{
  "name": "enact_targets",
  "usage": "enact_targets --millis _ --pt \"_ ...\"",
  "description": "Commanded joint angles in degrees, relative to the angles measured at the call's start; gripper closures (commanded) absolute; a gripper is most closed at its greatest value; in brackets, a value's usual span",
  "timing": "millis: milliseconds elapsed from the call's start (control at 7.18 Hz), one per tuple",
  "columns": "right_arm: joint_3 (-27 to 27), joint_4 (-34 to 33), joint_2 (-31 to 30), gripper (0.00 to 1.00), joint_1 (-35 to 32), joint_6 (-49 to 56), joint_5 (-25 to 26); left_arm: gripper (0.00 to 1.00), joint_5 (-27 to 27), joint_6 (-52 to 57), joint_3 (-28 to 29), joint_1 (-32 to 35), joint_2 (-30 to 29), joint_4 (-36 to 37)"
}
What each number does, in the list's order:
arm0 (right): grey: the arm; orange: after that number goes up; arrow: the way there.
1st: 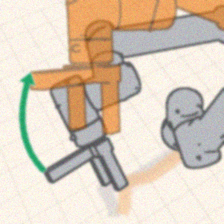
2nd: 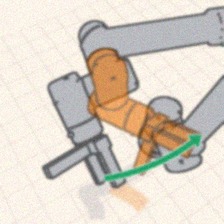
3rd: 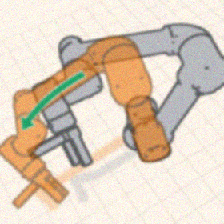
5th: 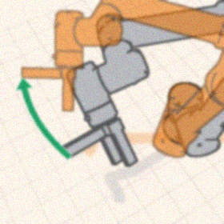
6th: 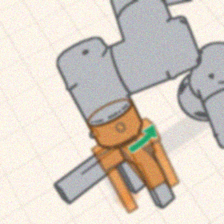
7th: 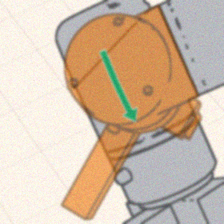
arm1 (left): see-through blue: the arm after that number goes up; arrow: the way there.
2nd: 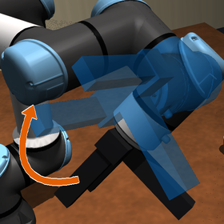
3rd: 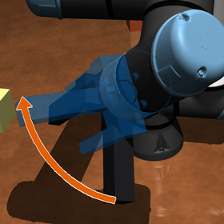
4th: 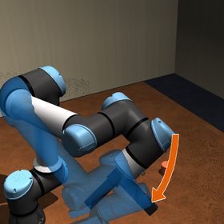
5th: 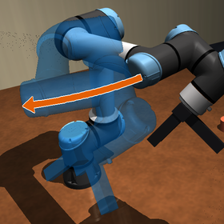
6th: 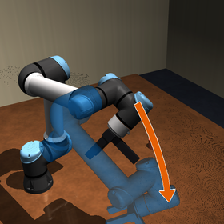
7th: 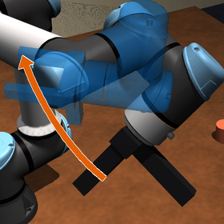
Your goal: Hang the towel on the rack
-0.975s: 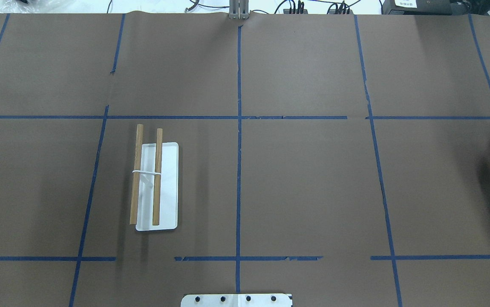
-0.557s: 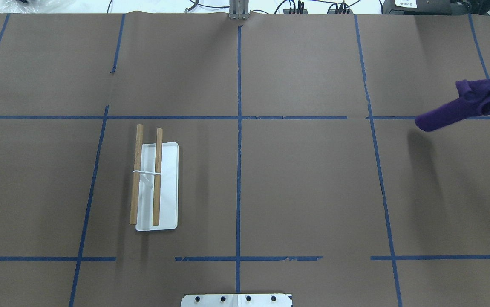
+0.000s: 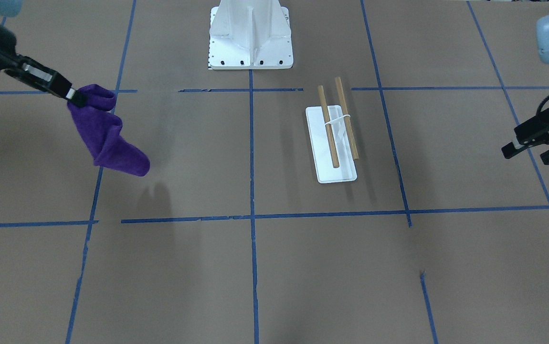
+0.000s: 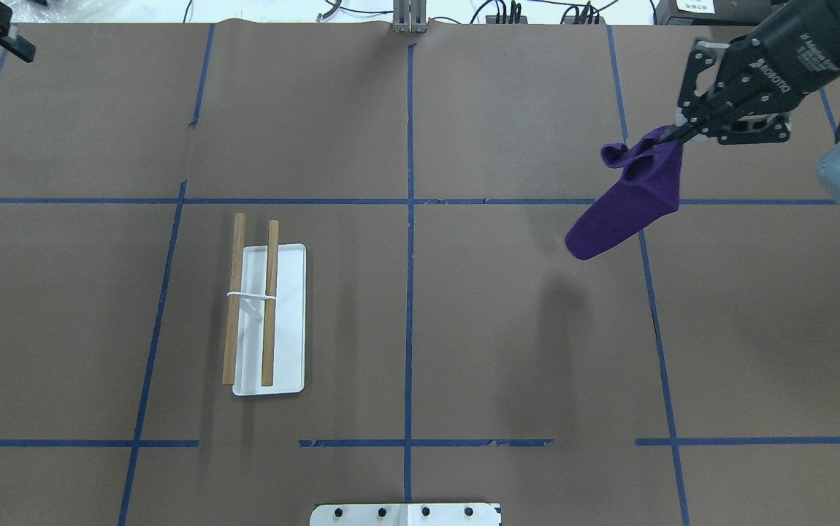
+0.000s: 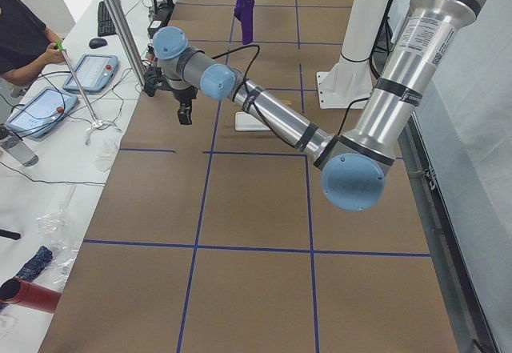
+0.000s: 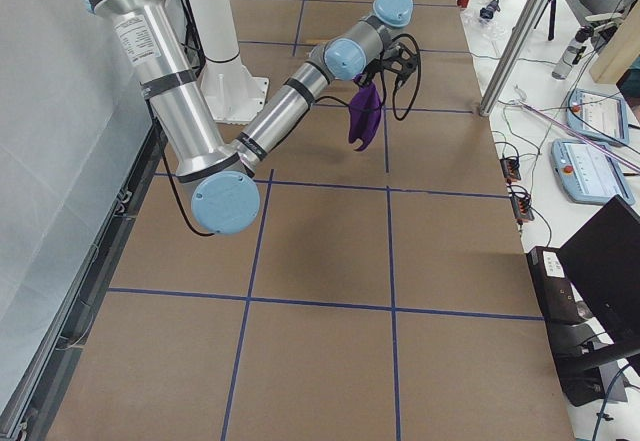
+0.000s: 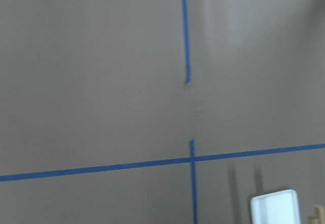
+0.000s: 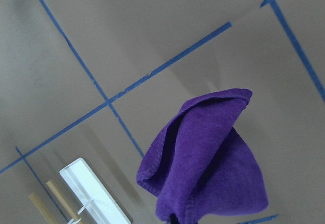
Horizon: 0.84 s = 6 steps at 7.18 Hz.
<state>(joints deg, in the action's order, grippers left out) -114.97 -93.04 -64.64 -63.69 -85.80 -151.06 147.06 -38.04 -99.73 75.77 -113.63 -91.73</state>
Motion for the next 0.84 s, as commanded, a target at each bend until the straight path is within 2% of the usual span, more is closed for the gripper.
enact_targets --millis 0,139,279,418,697 --pt "0.44 6.53 4.33 1.0 5.41 -14.44 1.9 0.0 1.65 -33.62 0.85 -6.13 -0.36 -22.33" --pt "1.23 6.73 6.96 1.0 6.73 -17.44 3.13 0.0 1.39 -45.78 1.03 -9.12 -0.54 -30.36" --pt "2.37 6.73 9.51 1.0 7.7 -20.0 4.45 0.0 1.13 -54.25 1.03 -10.54 -2.11 -34.7" --pt "4.12 6.73 12.32 1.0 8.49 -20.37 4.81 0.0 0.6 -59.9 1.12 -11.78 -5.08 -35.09" --pt "5.54 6.73 16.37 1.0 10.34 -20.37 6.3 0.0 -4.66 -74.48 0.33 -16.51 -9.57 -34.92"
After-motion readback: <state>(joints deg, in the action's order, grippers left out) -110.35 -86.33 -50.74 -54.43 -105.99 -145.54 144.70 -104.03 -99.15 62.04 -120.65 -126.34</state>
